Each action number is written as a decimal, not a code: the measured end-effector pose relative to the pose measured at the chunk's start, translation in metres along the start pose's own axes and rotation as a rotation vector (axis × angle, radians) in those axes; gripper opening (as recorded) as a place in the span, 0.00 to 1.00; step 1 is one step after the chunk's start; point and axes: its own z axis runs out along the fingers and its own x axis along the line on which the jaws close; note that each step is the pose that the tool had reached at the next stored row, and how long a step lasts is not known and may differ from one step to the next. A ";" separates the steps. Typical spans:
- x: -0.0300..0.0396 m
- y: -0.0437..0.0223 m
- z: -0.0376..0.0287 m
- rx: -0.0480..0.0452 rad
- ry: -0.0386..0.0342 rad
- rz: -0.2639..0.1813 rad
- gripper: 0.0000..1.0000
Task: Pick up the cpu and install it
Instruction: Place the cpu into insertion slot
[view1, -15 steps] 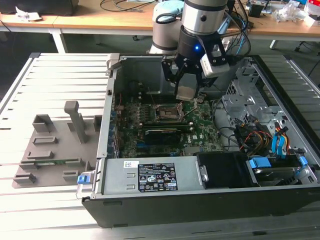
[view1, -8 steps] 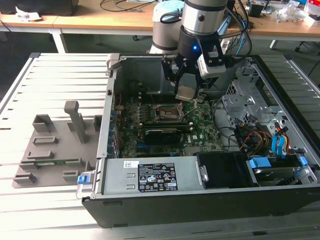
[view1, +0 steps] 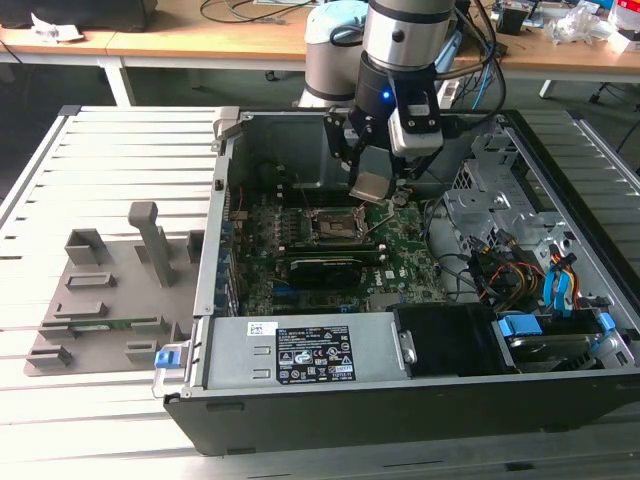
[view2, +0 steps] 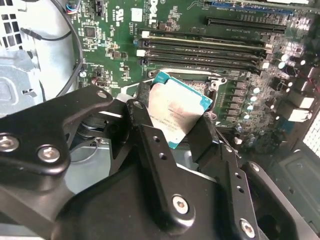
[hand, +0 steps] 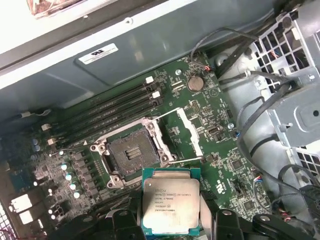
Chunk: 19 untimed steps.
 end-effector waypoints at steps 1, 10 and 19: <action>0.0000 0.0000 0.0000 -0.0001 0.0000 0.008 0.55; 0.0000 0.0000 0.0005 -0.0006 0.0003 0.107 0.55; 0.0000 0.0000 0.0009 -0.0013 0.0006 0.208 0.55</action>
